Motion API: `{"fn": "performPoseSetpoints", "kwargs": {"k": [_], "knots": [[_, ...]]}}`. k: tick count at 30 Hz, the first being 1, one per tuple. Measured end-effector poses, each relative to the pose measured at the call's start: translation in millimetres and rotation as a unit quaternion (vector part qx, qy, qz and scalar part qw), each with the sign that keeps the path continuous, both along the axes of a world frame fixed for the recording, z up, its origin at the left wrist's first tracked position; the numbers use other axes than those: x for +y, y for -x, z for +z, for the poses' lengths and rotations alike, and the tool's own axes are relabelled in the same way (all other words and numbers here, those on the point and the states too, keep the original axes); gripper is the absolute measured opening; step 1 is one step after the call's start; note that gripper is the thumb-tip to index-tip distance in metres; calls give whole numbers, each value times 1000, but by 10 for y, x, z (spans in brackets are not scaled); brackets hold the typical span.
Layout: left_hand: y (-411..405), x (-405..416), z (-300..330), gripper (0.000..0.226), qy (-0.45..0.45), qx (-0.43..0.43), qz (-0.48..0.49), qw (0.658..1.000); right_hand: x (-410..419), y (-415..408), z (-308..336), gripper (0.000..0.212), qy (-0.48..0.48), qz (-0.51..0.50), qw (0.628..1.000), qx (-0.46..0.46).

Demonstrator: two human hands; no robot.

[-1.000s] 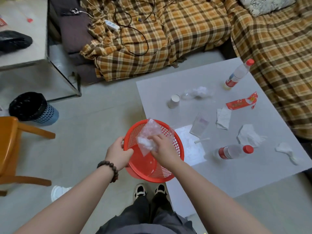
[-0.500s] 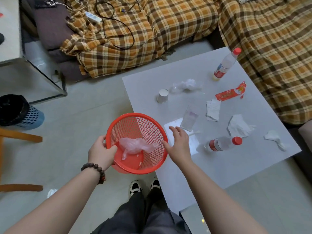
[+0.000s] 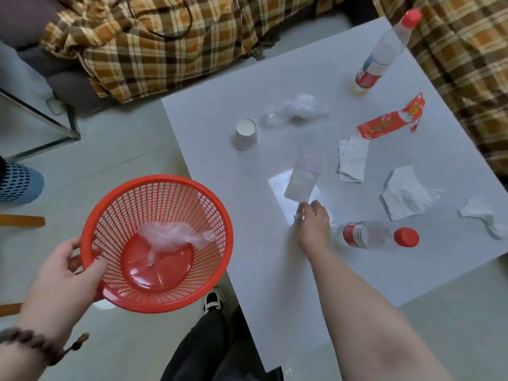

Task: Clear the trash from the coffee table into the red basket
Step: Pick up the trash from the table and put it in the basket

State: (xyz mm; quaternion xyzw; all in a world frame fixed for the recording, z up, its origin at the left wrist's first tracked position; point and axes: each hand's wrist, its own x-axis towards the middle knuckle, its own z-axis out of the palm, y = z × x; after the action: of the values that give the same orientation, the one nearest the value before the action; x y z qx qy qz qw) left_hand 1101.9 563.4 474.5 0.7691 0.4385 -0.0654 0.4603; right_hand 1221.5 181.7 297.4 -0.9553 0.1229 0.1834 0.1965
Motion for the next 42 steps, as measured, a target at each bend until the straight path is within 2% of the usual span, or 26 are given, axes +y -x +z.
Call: {"fn": "performPoseSetpoints", "kwargs": {"k": [3,10,14,17,20,23,26,29,33,36,42], "knots": [[56,74,-107,52,-10,9,26,1000,50,63,-84,29,32,-1,999,-14],[144,39,-144,57,-2,50,34,998,114,278,-73,32,94,66,993,17],[186,-30,-2,39,4,36,41,998,166,381,-26,33,105,58,991,55],[184,-70,118,38,-9,26,39,999,379,400,192,26,-11,-28,999,23],[128,-134,234,33,-11,25,34,999,747,385,648,17,-169,-85,979,-74],[47,-181,322,31,-9,23,27,999,1129,377,1221,18,-262,-56,950,-163],[-48,-214,402,35,-5,15,8,1000,1469,377,1649,8,-292,17,935,-200],[-166,-162,451,31,7,1,-9,1000,1768,353,1878,7,-289,68,931,-211],[-373,56,448,27,39,-17,-34,999,2124,263,1971,4,-236,102,945,-202],[-543,302,442,25,55,-20,-64,996,2372,214,1987,8,-205,87,956,-191],[-916,842,493,24,72,-21,-130,989,2699,131,2061,29,-185,31,963,-194]]}}
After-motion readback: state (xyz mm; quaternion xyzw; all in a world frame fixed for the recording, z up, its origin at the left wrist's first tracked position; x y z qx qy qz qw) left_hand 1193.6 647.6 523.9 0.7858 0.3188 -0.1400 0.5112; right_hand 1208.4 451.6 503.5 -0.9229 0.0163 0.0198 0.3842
